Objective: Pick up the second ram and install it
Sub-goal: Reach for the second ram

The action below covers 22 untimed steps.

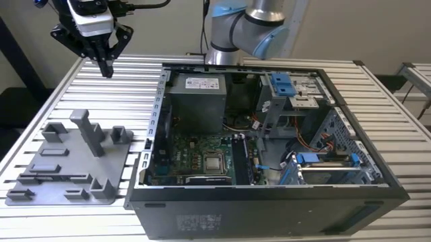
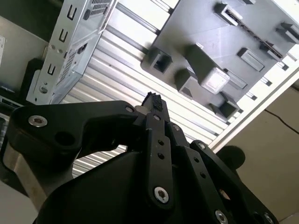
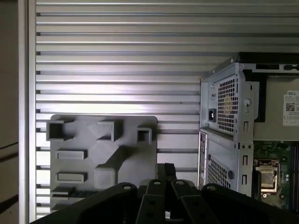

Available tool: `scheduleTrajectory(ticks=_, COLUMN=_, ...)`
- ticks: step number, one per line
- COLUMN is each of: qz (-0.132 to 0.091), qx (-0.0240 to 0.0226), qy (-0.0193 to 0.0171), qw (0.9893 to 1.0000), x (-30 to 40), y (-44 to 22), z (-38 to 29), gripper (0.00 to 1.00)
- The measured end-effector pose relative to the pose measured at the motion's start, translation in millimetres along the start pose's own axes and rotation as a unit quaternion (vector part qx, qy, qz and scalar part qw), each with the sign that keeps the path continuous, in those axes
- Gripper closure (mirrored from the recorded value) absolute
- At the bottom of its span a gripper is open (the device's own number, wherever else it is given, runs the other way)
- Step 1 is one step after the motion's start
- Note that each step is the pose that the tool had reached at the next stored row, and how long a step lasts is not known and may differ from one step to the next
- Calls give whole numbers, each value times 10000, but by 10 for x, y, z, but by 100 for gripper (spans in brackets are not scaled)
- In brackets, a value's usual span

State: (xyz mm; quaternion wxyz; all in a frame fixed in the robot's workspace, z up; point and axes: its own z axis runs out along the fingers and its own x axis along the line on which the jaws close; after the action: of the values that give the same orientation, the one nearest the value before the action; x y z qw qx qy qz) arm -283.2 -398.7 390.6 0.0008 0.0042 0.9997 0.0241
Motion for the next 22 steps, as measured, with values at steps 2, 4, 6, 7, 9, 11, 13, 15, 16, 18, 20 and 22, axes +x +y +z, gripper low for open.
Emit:
scheduleTrajectory(ticks=2, qz=0, qx=0, qy=0, qw=10000, x=3, y=0, z=0, gripper=89)
scheduleTrajectory(ticks=4, qz=0, qx=0, qy=0, qw=10000, x=6, y=0, z=0, gripper=89)
scheduleTrajectory(ticks=6, qz=0, qx=0, qy=0, qw=10000, x=9, y=0, z=0, gripper=89)
scheduleTrajectory(ticks=7, qz=0, qx=0, qy=0, qw=10000, x=11, y=0, z=0, gripper=89)
scheduleTrajectory(ticks=9, qz=0, qx=0, qy=0, qw=10000, x=12, y=0, z=0, gripper=89)
scheduleTrajectory(ticks=11, qz=1, qx=0, qy=-1, qw=10000, x=23, y=0, z=0, gripper=89)
scheduleTrajectory(ticks=13, qz=0, qx=0, qy=-2, qw=10000, x=56, y=0, z=0, gripper=89)
scheduleTrajectory(ticks=15, qz=0, qx=0, qy=-1, qw=10000, x=114, y=0, z=0, gripper=89)
scheduleTrajectory(ticks=16, qz=0, qx=0, qy=-1, qw=10000, x=140, y=0, z=0, gripper=89)
scheduleTrajectory(ticks=18, qz=0, qx=0, qy=-2, qw=10000, x=194, y=0, z=0, gripper=89)
scheduleTrajectory(ticks=20, qz=0, qx=0, qy=-1, qw=10000, x=246, y=0, z=-1, gripper=89)
scheduleTrajectory(ticks=22, qz=0, qx=0, qy=-1, qw=10000, x=300, y=0, z=-1, gripper=89)
